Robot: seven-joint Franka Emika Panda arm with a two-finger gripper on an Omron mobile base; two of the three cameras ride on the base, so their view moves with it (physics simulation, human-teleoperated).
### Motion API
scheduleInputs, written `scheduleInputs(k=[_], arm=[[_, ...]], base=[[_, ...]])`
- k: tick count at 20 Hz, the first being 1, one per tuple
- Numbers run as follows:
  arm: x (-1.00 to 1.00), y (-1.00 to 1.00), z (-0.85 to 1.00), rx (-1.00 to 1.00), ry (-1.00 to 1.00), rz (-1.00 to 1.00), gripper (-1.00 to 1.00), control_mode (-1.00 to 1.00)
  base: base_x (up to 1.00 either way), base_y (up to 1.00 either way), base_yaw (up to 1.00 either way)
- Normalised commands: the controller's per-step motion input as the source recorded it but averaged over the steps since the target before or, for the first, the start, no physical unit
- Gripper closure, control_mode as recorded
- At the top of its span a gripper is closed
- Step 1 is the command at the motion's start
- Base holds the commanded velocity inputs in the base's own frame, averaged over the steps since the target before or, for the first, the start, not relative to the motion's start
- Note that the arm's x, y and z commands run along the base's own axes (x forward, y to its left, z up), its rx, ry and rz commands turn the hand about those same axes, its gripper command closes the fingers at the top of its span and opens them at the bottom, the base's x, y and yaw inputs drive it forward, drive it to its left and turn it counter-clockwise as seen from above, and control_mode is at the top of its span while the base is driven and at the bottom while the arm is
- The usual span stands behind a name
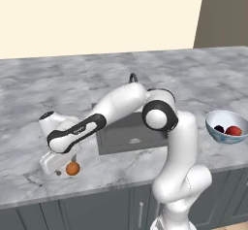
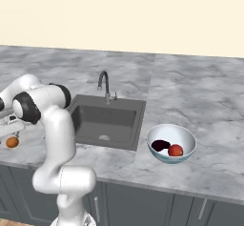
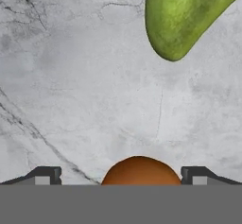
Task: There is a mixed pile of frozen fruits and vegetables on the counter. Locate all the frozen vegetables and place the items in a bowl on the counter. Take all the frozen fruits and defrost them in a running sink.
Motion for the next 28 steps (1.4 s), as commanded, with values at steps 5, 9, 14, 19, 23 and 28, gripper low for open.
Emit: scheduleInputs(k=[5,9,14,19,23,28], arm=[[0.01,-0.31,-0.25,-0.04,0.01,-0.01,-1.00,-1.00],[-0.12,-0.28,-0.03,0.00,0.00,0.00,-1.00,-1.00],[-0.35,-0.33,-0.02,0.00,0.00,-0.01,-1.00,-1.00],[-0.59,-0.19,-0.01,0.04,-0.08,-0.03,-1.00,-1.00],[0.12,-0.20,0.00,0.00,0.00,0.01,-1.00,-1.00],[0.29,-0.04,0.09,0.00,0.02,-0.01,-1.00,-1.00]], base=[[0.00,0.00,0.00],[0.00,0.00,0.00],[0.00,0.00,0.00],[0.00,0.00,0.00],[0.00,0.00,0.00],[0.00,0.00,0.00]])
